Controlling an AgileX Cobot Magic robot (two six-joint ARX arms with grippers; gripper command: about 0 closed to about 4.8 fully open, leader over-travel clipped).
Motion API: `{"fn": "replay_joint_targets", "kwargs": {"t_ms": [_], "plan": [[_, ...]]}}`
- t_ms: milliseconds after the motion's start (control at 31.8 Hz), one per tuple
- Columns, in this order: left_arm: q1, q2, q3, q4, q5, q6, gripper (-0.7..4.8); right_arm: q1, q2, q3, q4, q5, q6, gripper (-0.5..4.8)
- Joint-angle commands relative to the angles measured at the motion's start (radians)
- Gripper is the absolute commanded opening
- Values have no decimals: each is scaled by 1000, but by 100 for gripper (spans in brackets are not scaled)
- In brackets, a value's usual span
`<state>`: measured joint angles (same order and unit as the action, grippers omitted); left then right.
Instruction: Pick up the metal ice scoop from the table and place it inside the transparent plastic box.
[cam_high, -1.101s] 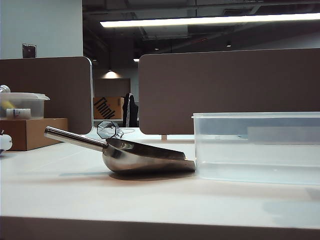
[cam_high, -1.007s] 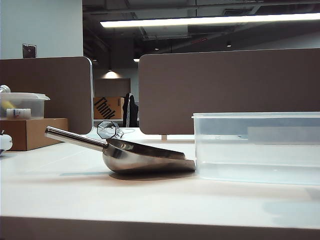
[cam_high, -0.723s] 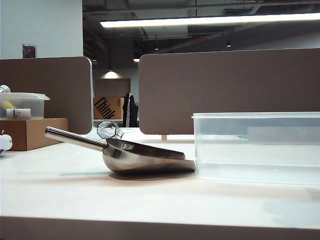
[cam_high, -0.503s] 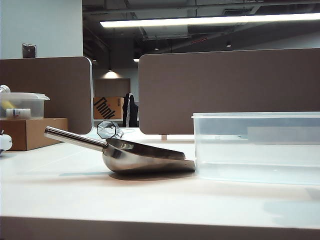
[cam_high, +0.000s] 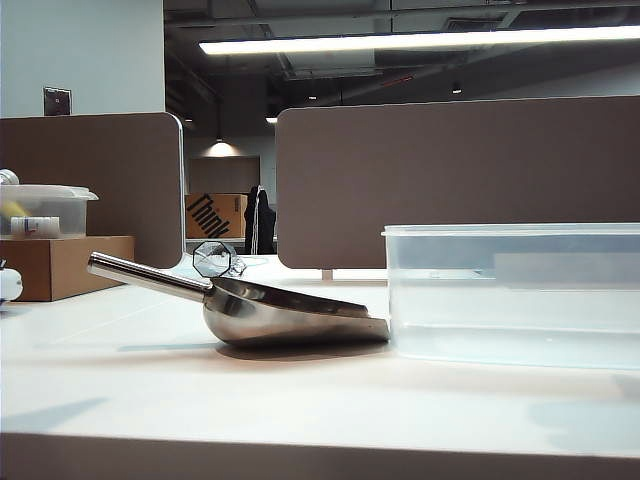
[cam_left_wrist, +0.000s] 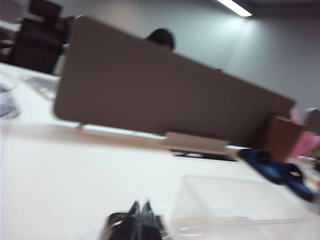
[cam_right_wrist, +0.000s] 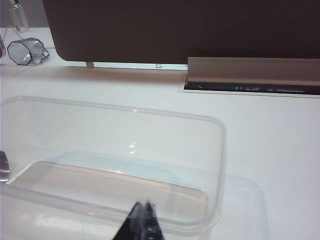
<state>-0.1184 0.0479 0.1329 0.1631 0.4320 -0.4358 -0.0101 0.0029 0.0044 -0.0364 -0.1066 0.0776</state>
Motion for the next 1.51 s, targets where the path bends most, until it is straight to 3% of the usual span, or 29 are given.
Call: {"fn": "replay_joint_targets", "kwargs": {"t_ms": [31,283,503,723,881,975,1038,1101,1164,1321,1510], "plan": [[-37,114,94,-45,60,8,-6,1,0,1,11,0,1,-1],[-182,515,277,-89,85,43,-6,40,35,1,18,1,1,-1],[-252,784,295,-131,88,42,-6,349,162,1,6,0,1,-1],[-264,898,295,-176,69,23,-5,574,208,1,10,-4,1,-1],[-263,919,294,-161,-29,-10,-5,636,233,1,10,-4,1,-1],[-263,936,295,-99,-34,-44,-1,643,232,1,10,-4,1,-1],[-263,959,295,-51,-31,-79,67,643,232,1,10,-4,1,-1],[-263,983,295,-26,-37,-116,230,643,231,1,10,-3,1,-1],[-263,1018,295,-9,-39,-150,331,642,231,1,10,-3,1,-1],[-262,1101,295,-3,-68,-183,347,639,230,1,10,-3,1,-1],[-262,1171,294,99,-201,-253,351,639,230,1,10,-3,1,-1]]}}
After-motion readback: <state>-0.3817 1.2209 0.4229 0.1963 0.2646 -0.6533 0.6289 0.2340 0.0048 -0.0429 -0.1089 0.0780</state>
